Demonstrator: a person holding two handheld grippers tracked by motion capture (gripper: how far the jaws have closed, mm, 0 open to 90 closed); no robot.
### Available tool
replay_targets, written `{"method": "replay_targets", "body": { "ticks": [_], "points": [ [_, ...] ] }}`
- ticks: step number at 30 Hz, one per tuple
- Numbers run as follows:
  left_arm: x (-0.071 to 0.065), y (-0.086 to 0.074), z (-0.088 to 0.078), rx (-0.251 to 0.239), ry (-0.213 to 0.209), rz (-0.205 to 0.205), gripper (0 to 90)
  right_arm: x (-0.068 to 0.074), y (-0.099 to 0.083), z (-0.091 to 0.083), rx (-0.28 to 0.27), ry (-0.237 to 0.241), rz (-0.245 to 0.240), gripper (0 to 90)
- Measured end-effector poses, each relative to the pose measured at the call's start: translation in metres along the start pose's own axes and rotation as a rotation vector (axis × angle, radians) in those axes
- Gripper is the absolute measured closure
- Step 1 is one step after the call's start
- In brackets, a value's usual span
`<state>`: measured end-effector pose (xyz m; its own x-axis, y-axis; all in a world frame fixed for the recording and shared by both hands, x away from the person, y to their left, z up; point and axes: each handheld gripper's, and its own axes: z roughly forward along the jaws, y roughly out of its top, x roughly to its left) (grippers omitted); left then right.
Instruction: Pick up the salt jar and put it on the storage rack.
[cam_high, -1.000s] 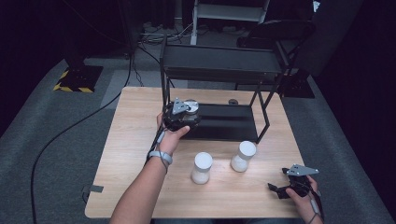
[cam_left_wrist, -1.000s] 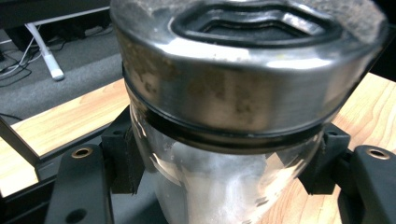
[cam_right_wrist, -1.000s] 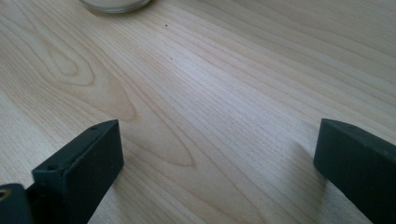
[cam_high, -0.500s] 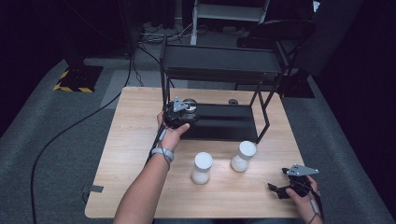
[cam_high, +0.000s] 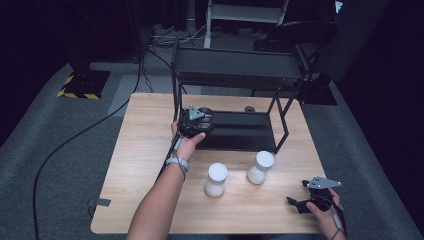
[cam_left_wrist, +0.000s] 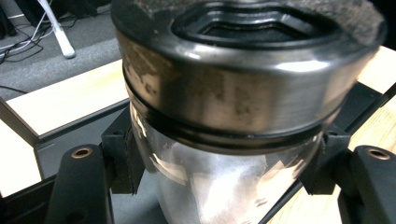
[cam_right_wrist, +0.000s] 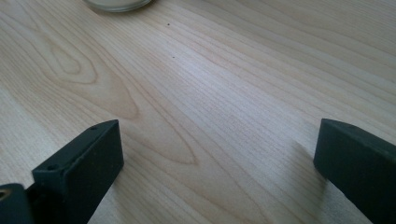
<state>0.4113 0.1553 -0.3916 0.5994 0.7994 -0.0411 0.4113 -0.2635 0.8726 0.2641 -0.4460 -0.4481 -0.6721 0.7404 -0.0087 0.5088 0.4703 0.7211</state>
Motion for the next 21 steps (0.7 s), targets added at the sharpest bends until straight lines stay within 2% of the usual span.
{"method": "replay_targets", "body": {
  "ticks": [21],
  "points": [
    [-0.001,0.0,0.022,0.073,0.024,0.014,30.6,0.0,0.0,0.0,0.0,-0.001,0.0,1.3]
  ]
}}
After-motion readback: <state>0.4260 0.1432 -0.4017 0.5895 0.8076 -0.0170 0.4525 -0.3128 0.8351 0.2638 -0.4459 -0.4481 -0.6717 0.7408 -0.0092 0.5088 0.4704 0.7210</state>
